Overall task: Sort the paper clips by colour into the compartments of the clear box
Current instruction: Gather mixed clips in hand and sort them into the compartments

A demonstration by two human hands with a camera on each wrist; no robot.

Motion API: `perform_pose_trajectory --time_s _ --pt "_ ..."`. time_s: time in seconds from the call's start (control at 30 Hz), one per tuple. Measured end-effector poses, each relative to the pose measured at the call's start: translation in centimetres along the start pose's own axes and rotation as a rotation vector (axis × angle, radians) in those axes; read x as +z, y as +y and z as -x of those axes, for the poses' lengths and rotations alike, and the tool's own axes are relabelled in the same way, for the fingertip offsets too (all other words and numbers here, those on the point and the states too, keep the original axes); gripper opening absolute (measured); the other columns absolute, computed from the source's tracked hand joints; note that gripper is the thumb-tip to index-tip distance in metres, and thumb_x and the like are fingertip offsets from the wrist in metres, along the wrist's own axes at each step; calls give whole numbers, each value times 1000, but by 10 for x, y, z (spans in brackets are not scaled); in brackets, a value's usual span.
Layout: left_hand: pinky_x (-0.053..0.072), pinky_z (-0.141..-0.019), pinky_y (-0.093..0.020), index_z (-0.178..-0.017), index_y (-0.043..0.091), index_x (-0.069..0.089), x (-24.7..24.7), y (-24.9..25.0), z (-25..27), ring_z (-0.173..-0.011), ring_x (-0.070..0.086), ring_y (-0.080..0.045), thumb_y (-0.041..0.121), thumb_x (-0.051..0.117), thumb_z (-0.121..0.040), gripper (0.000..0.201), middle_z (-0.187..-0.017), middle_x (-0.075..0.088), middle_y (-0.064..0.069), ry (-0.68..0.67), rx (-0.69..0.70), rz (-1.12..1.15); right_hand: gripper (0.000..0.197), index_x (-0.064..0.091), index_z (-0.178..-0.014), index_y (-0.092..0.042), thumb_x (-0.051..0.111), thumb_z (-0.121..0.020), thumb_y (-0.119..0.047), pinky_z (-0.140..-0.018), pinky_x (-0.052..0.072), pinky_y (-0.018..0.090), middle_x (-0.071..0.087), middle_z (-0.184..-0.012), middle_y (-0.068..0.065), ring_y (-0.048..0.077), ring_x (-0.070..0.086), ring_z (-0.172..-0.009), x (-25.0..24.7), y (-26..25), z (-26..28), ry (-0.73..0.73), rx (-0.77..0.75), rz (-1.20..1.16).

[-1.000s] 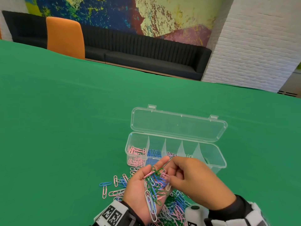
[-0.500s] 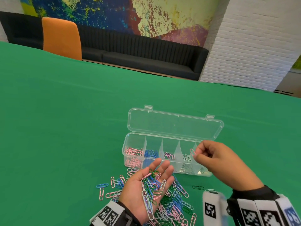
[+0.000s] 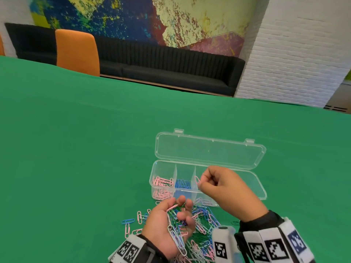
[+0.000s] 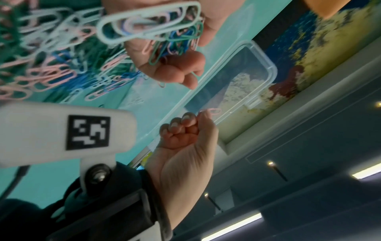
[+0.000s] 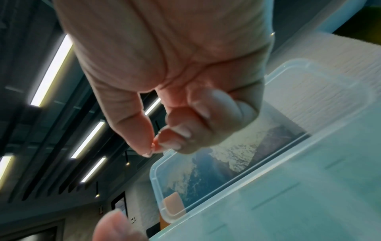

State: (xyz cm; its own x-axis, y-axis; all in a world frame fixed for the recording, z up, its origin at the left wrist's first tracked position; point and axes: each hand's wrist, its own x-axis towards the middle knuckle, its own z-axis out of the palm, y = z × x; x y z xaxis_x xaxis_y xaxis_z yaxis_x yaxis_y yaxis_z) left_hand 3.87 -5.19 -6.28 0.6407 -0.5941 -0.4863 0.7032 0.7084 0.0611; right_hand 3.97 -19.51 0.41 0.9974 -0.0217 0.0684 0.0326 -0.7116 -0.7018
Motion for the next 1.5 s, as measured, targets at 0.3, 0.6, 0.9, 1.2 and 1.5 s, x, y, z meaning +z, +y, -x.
perform_pose_trajectory --time_s 0.3,0.6,0.9,1.2,1.5 --pt "55 -47 -32 -79 3 59 -8 64 37 -43 60 -18 19 36 -94 33 -69 66 -16 -43 311 74 11 57 -79 -21 60 -86 -29 -55 34 23 47 -64 -10 8 44 -61 45 -41 -31 -33 -40 160" --pt "57 -61 -48 -101 -2 60 -10 62 39 -76 70 -35 7 40 -79 32 -100 67 -23 -222 283 -32 6 62 -85 -27 64 -83 -21 -54 34 16 48 -56 -8 2 44 -52 44 -51 14 -175 -246 36" --pt "57 -57 -42 -81 -6 66 -13 44 37 -62 67 -33 38 40 -90 52 -82 63 -27 -225 169 -29 19 62 -98 -29 63 -82 -19 -62 42 22 57 -66 2 6 48 -59 70 -49 23 -143 -277 -14" --pt "56 -57 -32 -77 -4 69 -16 36 35 -59 65 -27 44 42 -81 55 -74 63 -21 -259 130 -163 7 56 -78 -26 60 -83 -22 -64 43 27 53 -61 -5 8 48 -58 70 -45 21 -164 -227 144" --pt "56 -66 -36 -83 -5 70 -21 37 30 -68 67 -28 47 42 -81 59 -84 64 -22 -230 132 -229 10 60 -88 -23 64 -81 -30 -65 41 26 54 -68 -7 9 49 -66 70 -47 21 -193 -204 202"
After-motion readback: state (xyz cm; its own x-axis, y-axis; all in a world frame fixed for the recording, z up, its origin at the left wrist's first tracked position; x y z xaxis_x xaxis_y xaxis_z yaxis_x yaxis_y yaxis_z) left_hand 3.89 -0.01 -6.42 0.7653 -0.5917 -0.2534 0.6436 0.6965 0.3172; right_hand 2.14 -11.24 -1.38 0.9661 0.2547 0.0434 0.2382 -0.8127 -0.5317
